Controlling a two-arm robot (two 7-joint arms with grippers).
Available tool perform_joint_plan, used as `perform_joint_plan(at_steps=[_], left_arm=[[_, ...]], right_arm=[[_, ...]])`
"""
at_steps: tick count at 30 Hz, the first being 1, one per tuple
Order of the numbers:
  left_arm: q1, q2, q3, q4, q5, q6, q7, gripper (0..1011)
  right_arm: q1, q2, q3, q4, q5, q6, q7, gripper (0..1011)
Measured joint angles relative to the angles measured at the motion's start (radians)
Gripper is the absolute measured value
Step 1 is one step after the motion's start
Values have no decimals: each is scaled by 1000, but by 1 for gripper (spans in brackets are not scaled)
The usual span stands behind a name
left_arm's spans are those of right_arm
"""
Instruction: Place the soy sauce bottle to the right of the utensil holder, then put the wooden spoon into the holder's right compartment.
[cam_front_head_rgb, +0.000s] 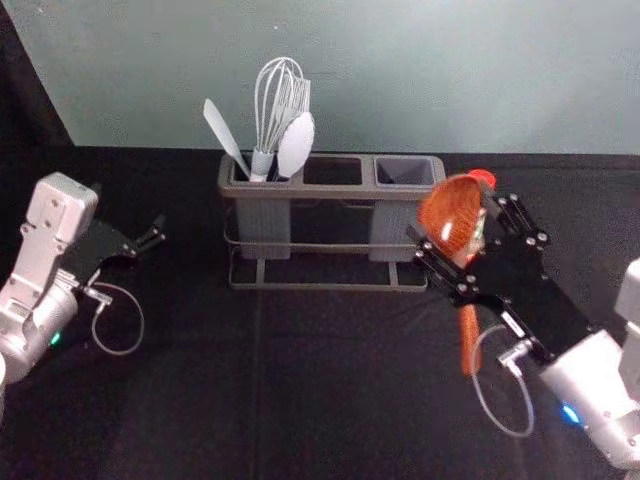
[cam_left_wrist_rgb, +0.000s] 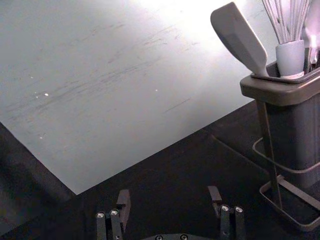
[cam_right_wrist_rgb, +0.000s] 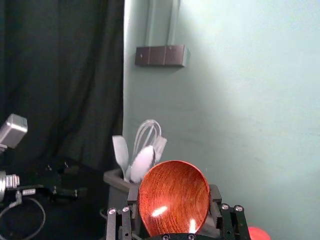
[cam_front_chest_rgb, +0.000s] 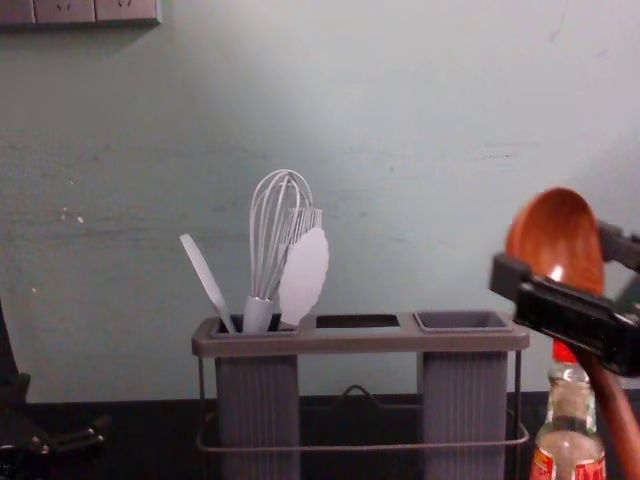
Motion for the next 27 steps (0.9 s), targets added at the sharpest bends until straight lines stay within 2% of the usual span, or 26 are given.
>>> perform_joint_plan(at_steps=[3, 10, 17, 22, 23, 27], left_arm=[[0, 0, 0, 0, 0, 0, 0, 1011], [0, 0, 0, 0, 0, 0, 0, 1011], [0, 0, 0, 0, 0, 0, 0, 1011], [0, 0, 0, 0, 0, 0, 0, 1011], [0, 0, 0, 0, 0, 0, 0, 1011], [0, 0, 0, 0, 0, 0, 0, 1011]], right_arm=[[42, -2, -27, 12, -3, 2, 0, 838], [115, -8, -61, 27, 2, 30, -2, 839], [194, -8, -76, 56, 18, 31, -1, 838], [279, -11, -80, 108, 47, 24, -1, 839], [279, -11, -80, 108, 47, 24, -1, 838], [344, -18, -85, 167, 75, 8, 1, 839]])
